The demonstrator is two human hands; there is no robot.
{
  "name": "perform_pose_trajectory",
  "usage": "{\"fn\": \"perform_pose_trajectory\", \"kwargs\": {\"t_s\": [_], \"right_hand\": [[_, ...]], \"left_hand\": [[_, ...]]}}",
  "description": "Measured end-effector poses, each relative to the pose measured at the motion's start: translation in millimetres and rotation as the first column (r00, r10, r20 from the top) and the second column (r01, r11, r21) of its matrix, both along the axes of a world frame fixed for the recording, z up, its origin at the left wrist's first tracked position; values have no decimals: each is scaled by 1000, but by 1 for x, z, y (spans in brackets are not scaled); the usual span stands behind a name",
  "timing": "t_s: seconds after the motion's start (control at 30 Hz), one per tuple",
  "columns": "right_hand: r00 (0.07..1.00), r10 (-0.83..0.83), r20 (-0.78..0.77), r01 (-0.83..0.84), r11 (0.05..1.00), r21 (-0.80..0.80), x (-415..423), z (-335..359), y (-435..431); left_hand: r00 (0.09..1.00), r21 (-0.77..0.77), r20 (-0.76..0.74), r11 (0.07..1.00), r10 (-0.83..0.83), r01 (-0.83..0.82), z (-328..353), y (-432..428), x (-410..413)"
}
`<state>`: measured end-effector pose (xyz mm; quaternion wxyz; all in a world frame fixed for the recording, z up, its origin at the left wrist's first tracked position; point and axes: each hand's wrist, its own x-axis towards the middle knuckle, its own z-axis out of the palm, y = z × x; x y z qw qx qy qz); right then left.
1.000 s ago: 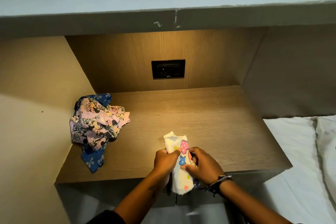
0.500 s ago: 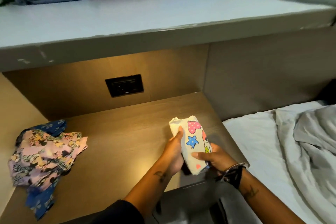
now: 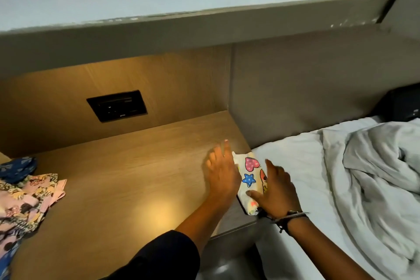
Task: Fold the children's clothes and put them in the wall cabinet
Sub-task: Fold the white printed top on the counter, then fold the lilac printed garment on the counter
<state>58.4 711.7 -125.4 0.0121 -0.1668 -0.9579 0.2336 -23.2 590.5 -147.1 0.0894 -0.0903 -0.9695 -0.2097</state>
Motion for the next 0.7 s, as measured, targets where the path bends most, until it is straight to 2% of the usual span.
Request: {"fn": "perform_pose_trajectory", "kwargs": {"t_s": [0.03, 0.07, 0.13, 0.2, 0.27, 0.33, 0.43, 0.53, 0.6, 0.63, 0.7], "right_hand": [[991, 111, -76, -98, 983, 155, 0, -2, -1], [968, 240, -77, -211, 938, 274, 1, -6, -2], [900, 416, 128, -432, 818, 379, 7, -19, -6], [870, 400, 289, -485, 799, 356, 11, -33, -7], [861, 372, 346, -489, 792, 366, 10, -33, -6], [836, 392, 385, -537, 732, 419, 11, -24, -8], [826, 538, 165, -544, 685, 484, 10, -2, -14], [775, 618, 132, -585, 623, 519, -2, 26, -57], [719, 673, 177, -669, 600, 438, -15, 33, -112], [659, 724, 203, -732, 556, 394, -21, 33, -148], [540, 829, 148, -812, 466, 351, -33, 33, -230]], "left_hand": [[991, -89, -66, 989, -120, 114, -5, -3, -1], [967, -167, -77, 960, -242, 227, -12, -9, -4], [935, -205, 13, 914, -355, 350, -26, -23, -8], [924, -131, 176, 922, -340, 364, -32, -34, -14], [913, -124, 240, 922, -331, 367, -29, -39, -19], [901, -139, 289, 916, -325, 375, -16, -46, -18], [925, -37, 264, 956, -272, 292, 9, -73, -9], [972, 67, 96, 975, -216, 210, 26, -150, 13], [992, 5, 35, 992, -125, 125, 33, -220, 29], [998, -57, 14, 996, -66, 67, 37, -260, 36], [997, -182, -60, 982, 44, -55, 46, -338, 49]]}}
